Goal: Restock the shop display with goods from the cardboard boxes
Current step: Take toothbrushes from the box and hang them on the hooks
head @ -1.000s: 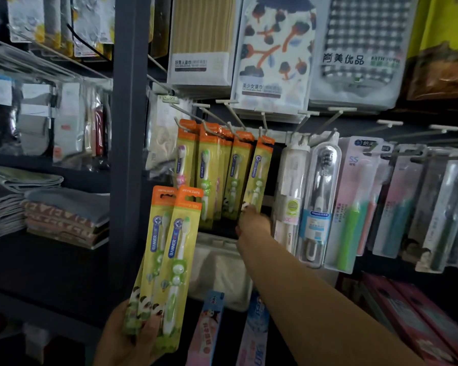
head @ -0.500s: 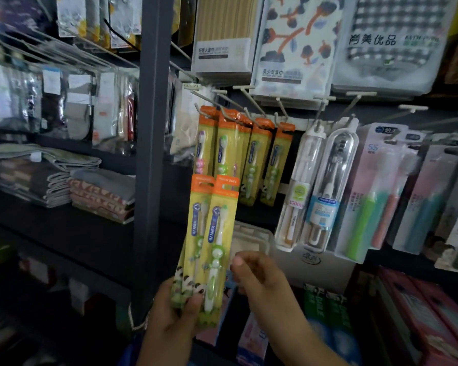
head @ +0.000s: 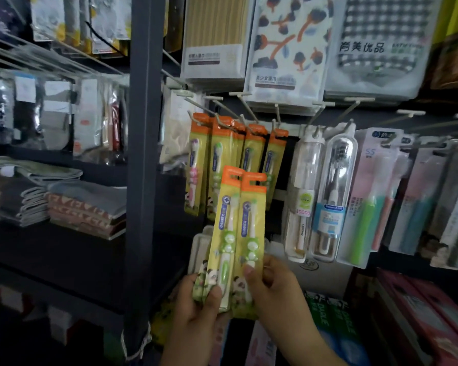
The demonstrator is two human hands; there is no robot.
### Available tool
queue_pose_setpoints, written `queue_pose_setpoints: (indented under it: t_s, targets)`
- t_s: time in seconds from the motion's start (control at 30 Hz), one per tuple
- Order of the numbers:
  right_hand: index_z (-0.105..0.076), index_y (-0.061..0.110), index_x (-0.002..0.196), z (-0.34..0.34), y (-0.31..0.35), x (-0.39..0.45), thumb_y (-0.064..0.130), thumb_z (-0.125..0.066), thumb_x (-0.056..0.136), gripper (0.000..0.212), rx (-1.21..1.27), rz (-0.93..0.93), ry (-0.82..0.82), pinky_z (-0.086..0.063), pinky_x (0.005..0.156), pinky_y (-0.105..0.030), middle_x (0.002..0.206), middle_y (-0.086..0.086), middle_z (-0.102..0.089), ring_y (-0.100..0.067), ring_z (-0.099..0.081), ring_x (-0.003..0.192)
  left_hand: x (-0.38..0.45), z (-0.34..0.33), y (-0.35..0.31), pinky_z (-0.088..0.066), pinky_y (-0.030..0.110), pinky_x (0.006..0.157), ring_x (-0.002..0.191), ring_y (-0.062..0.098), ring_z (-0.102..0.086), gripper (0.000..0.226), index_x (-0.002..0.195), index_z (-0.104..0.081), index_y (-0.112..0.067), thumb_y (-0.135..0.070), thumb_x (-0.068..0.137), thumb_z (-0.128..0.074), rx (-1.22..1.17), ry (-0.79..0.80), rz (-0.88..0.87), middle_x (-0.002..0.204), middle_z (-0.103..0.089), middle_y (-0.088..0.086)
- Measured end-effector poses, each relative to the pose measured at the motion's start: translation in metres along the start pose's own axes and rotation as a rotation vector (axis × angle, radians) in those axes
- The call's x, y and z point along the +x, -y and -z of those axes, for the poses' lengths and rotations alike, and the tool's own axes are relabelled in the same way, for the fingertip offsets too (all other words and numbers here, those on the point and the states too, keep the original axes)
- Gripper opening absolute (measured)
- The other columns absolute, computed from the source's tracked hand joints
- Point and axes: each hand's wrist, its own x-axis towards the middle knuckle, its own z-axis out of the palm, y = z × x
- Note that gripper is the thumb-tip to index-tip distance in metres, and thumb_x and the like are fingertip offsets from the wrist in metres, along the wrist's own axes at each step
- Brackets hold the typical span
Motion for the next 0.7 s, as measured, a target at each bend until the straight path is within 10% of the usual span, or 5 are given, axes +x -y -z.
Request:
queue_pose_setpoints:
  t_s: [0.2, 0.3, 0.43, 0.7]
  targets:
    - [-0.052, 0.02, 0.086, 0.001, 0.023, 0.039, 0.029, -0.05, 0.098, 0.015, -0.124, -0.018, -0.3, -0.044, 0.05, -0.021, 0.078, -0.005, -0.061, -0.017, -0.057, 0.067, 0.022, 0.015, -0.015, -0.057, 0.027, 0.052, 0.065, 0.027, -0.072, 0.037, 0.109, -0.055, -0.009, -0.02, 0.079, -0.074, -0.121, 0.114, 0.089, 0.097, -0.066, 0.02]
    - [-0.054, 0.019, 0.092, -0.001, 0.031, 0.064, 0.029, -0.05, 0.098, 0.012, -0.176, -0.03, -0.338, -0.054, 0.067, -0.035, 0.085, -0.003, -0.064, -0.022, -0.063, 0.079, 0.031, 0.027, -0.025, -0.057, 0.025, 0.055, 0.072, 0.03, -0.072, 0.075, 0.103, -0.057, -0.012, -0.046, 0.045, -0.091, -0.098, 0.165, 0.077, 0.096, -0.068, 0.016]
    - [-0.057, 0.016, 0.109, -0.001, 0.04, 0.085, 0.029, -0.052, 0.098, 0.018, -0.213, -0.028, -0.389, -0.052, 0.067, -0.03, 0.092, -0.003, -0.064, -0.016, -0.061, 0.08, 0.033, 0.036, -0.037, -0.056, 0.022, 0.053, 0.069, 0.029, -0.072, 0.008, 0.1, -0.053, -0.006, -0.004, 0.092, -0.052, -0.134, 0.251, 0.082, 0.112, -0.058, 0.028]
    - [-0.059, 0.012, 0.115, -0.002, 0.061, 0.113, 0.026, -0.051, 0.099, 0.023, -0.179, -0.074, -0.423, -0.046, 0.055, -0.024, 0.091, -0.002, -0.062, -0.008, -0.057, 0.065, 0.038, 0.045, -0.044, -0.055, 0.021, 0.05, 0.068, 0.027, -0.072, 0.01, 0.099, -0.053, -0.007, -0.001, 0.093, -0.049, -0.098, 0.236, 0.08, 0.111, -0.06, 0.025]
